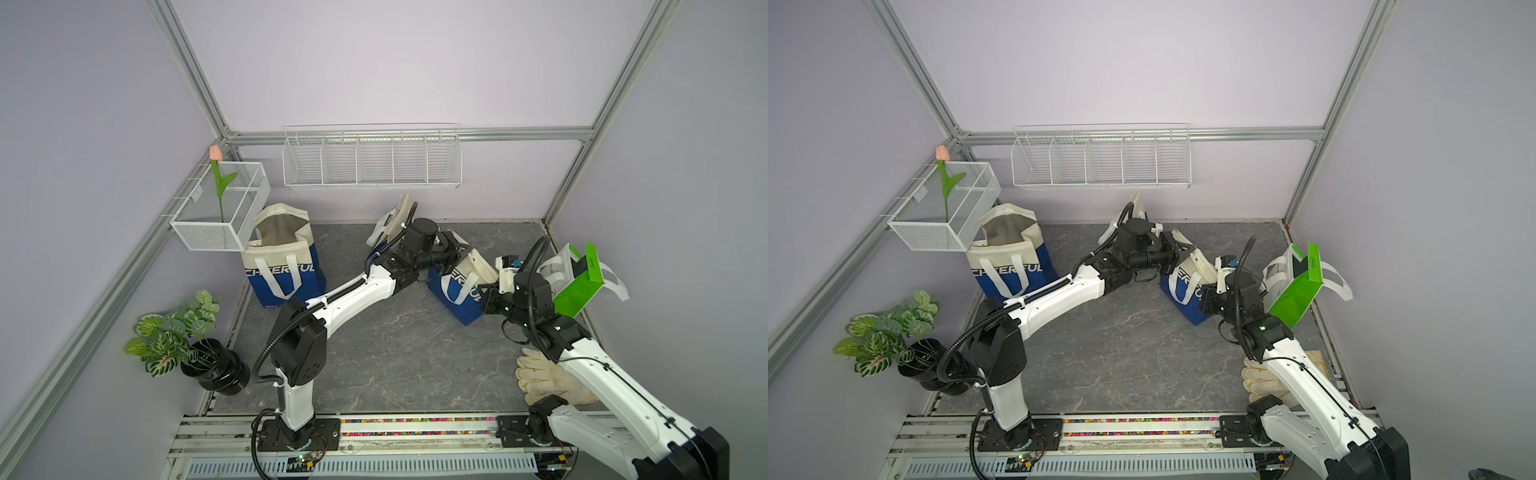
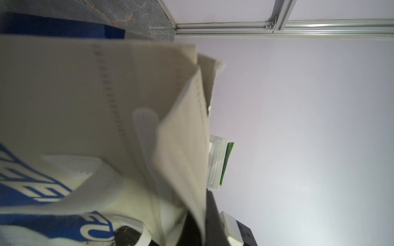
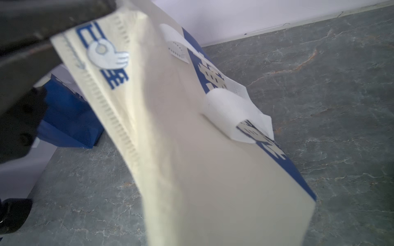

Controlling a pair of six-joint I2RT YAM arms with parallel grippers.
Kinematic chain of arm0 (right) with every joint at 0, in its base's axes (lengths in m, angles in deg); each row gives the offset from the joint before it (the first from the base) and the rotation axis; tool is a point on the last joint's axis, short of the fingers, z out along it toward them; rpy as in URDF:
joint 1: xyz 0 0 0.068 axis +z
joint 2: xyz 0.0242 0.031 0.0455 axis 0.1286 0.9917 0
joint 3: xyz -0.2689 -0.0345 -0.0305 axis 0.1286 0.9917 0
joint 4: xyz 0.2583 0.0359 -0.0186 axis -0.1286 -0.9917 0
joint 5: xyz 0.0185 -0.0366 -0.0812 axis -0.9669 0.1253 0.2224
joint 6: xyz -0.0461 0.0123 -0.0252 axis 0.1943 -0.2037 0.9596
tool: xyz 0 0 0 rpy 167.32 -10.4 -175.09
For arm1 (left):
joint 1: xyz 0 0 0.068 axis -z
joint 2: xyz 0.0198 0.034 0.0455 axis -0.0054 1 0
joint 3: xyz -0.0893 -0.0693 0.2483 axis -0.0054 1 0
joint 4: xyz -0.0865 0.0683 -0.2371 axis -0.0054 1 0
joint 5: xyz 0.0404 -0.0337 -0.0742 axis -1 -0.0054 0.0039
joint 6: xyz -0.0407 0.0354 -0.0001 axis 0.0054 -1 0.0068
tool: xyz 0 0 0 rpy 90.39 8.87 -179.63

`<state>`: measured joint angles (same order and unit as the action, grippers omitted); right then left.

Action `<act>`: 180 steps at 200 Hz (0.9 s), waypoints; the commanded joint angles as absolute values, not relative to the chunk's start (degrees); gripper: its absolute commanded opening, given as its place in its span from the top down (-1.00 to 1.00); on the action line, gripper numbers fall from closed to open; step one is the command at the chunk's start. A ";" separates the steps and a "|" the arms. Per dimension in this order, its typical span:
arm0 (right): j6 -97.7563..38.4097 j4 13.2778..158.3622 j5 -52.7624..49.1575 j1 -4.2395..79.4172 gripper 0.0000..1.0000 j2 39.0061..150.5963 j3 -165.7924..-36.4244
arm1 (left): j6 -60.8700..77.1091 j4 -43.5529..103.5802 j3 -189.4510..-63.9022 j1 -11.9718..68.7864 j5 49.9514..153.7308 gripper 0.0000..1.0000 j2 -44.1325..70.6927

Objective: Open the takeout bag
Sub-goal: Open the takeout bag at the center of the board.

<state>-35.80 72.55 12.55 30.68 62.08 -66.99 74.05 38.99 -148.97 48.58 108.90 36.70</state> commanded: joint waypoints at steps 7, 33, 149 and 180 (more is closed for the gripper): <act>-34.00 64.80 17.48 28.10 0.86 63.75 -65.84 | 77.47 37.43 -153.73 46.98 107.73 1.00 31.68; -32.54 65.02 18.88 26.63 0.86 65.23 -66.22 | 83.19 35.56 -151.59 45.89 109.26 1.00 31.03; -17.75 34.89 27.39 38.64 -0.45 64.90 -96.05 | 81.12 43.65 -161.71 45.84 116.72 1.00 40.28; -14.33 25.65 31.54 40.85 -0.86 73.52 -108.26 | 80.04 45.38 -164.18 45.83 117.96 1.00 41.33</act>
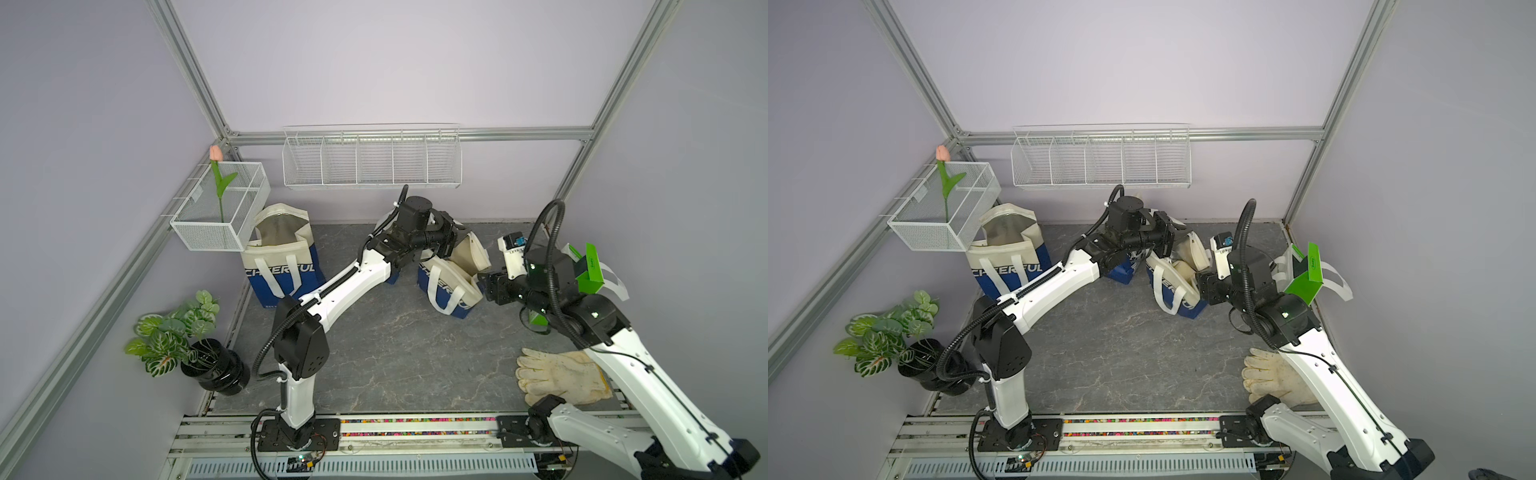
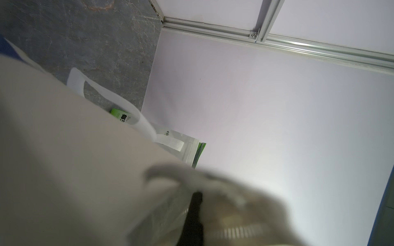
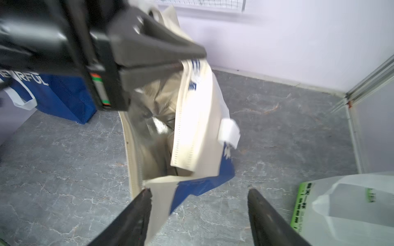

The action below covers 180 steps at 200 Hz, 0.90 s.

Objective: Open the takeout bag
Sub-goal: Open the takeout bag at the center of the board, then move the takeout bag to the center of the board.

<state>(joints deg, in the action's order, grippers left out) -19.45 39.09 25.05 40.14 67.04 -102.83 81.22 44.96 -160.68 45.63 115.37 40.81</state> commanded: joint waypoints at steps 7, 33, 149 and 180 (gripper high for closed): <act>-13.54 24.73 31.02 40.75 -1.00 75.55 -110.55 | 79.74 45.97 -164.39 45.84 117.98 1.00 41.22; -13.08 22.06 27.87 41.08 -0.94 82.97 -119.39 | 78.88 47.21 -164.38 45.75 117.86 1.00 40.80; -25.15 16.97 34.44 43.18 -0.71 95.85 -132.18 | 74.13 52.51 -171.59 44.87 120.17 1.00 46.38; -28.02 15.35 38.17 43.55 -0.78 99.14 -134.04 | 74.74 50.93 -170.89 44.87 120.85 1.00 47.18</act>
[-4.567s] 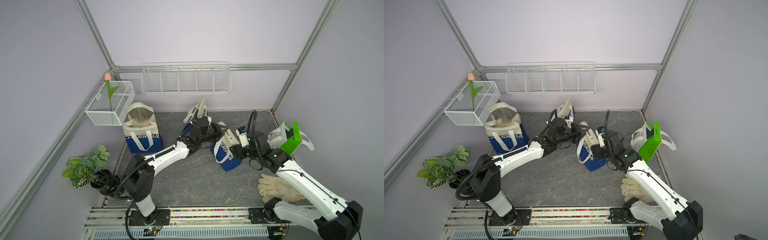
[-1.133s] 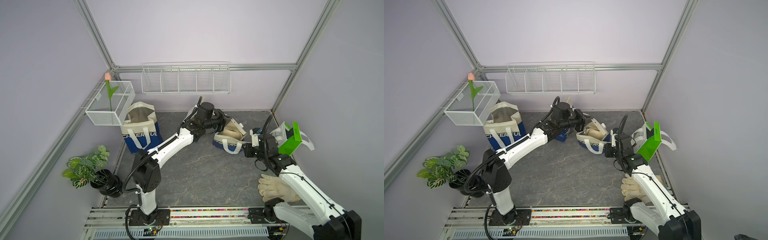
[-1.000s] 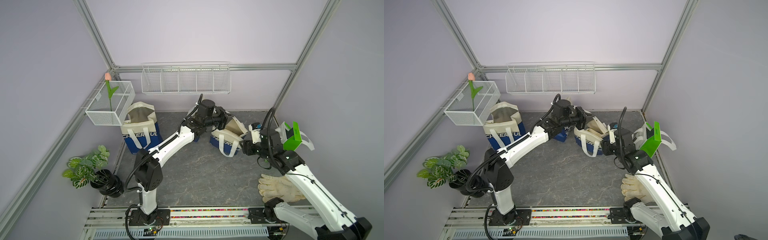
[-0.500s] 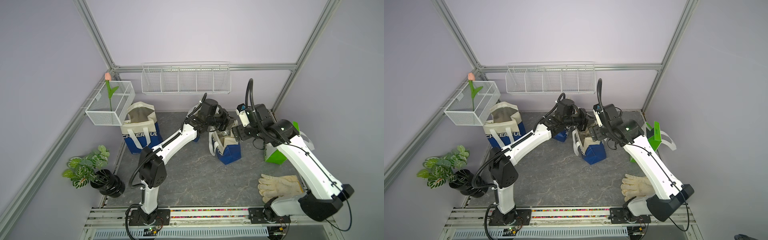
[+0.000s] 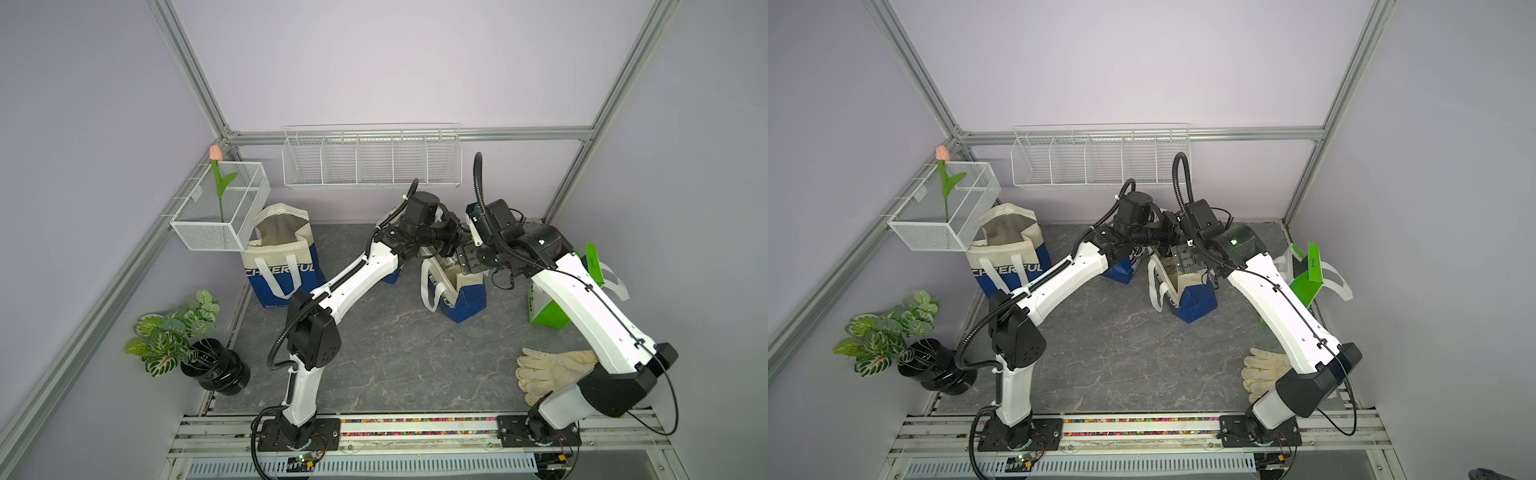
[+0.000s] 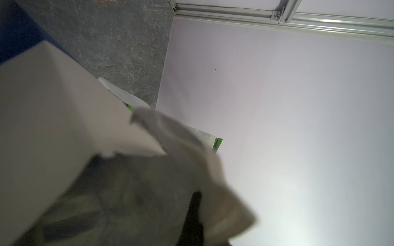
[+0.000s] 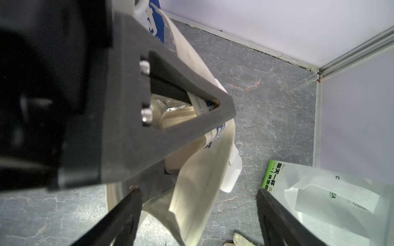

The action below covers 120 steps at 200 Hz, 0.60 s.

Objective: Open the takeout bag
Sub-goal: Move the takeout bag to the center of the board.

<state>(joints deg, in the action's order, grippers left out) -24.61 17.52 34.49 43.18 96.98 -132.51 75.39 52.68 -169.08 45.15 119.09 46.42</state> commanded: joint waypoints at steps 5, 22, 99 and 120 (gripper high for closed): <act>-28.27 15.22 39.08 43.55 -0.78 99.52 -134.17 | 74.77 50.74 -170.78 44.86 120.89 1.00 47.17; -28.89 13.41 41.86 43.52 -0.67 101.43 -135.61 | 74.73 50.63 -170.24 44.87 120.81 1.00 46.92; -27.72 6.05 49.10 43.16 0.04 102.48 -141.35 | 73.75 50.69 -170.77 44.61 120.42 0.75 47.45; -27.15 5.38 49.04 42.22 0.13 101.88 -141.41 | 72.46 52.25 -171.42 44.52 120.04 0.60 47.36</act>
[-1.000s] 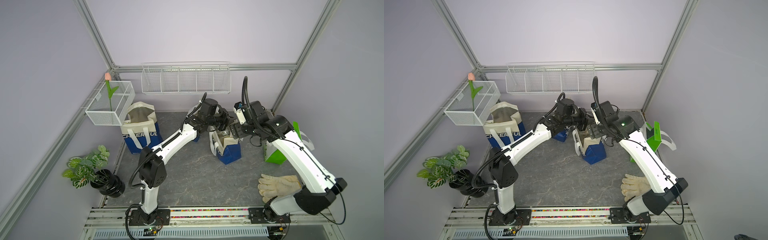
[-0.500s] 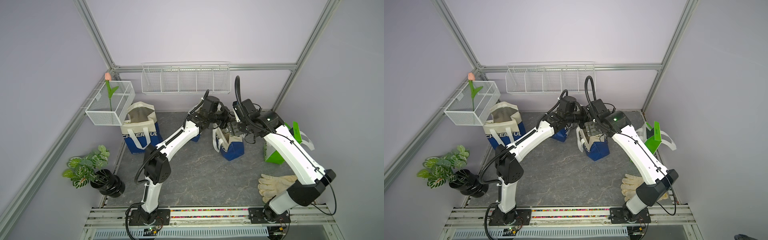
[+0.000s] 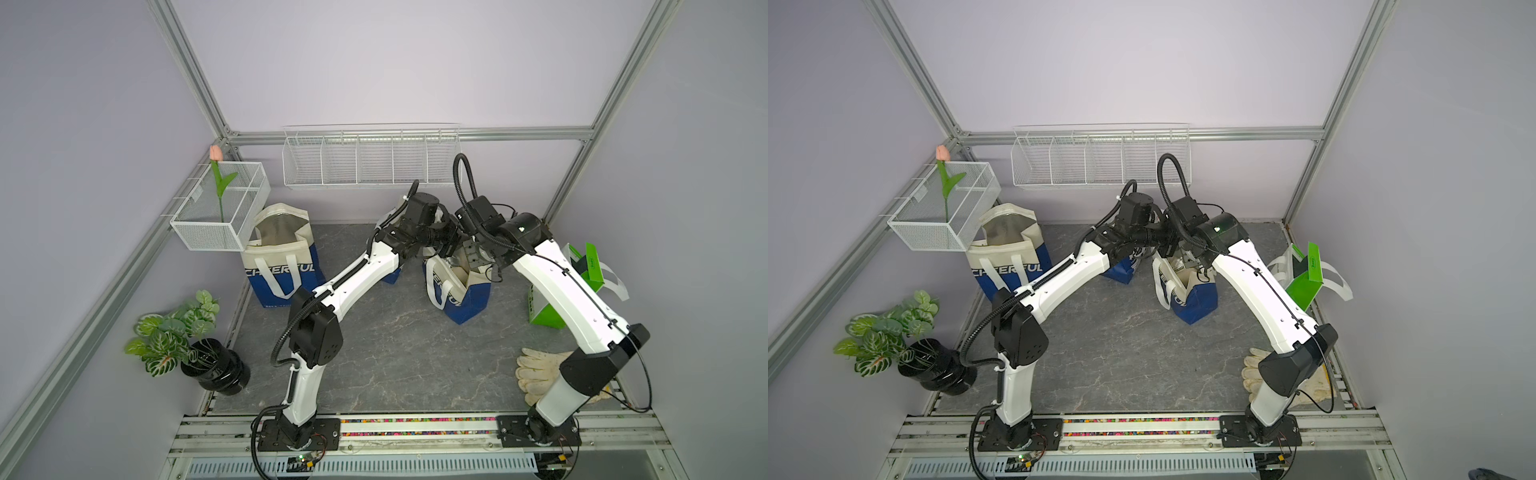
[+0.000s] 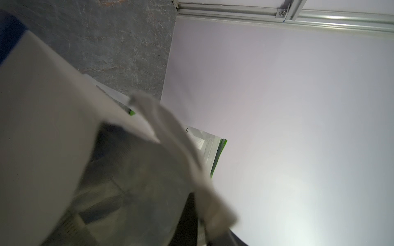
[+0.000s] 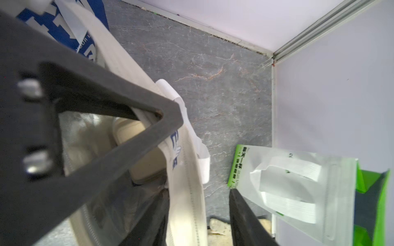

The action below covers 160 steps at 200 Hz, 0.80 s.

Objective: Open the takeout bag
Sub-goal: Move the takeout bag to the center of the board.

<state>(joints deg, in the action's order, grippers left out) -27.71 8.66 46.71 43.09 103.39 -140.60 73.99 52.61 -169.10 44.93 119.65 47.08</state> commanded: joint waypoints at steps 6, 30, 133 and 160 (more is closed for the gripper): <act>-26.96 5.57 48.06 41.42 0.15 101.66 -140.90 | 72.10 52.73 -171.52 44.50 119.86 0.58 47.25; -25.95 7.05 45.54 38.50 0.35 100.71 -138.55 | 71.49 53.31 -170.93 44.25 119.54 0.58 46.77; -19.86 14.80 33.73 38.70 -0.76 99.42 -134.25 | 71.32 54.73 -175.40 44.08 119.87 0.52 49.20; -19.58 15.78 33.04 36.55 -0.60 100.39 -133.78 | 71.08 55.25 -175.31 44.06 119.98 0.52 49.21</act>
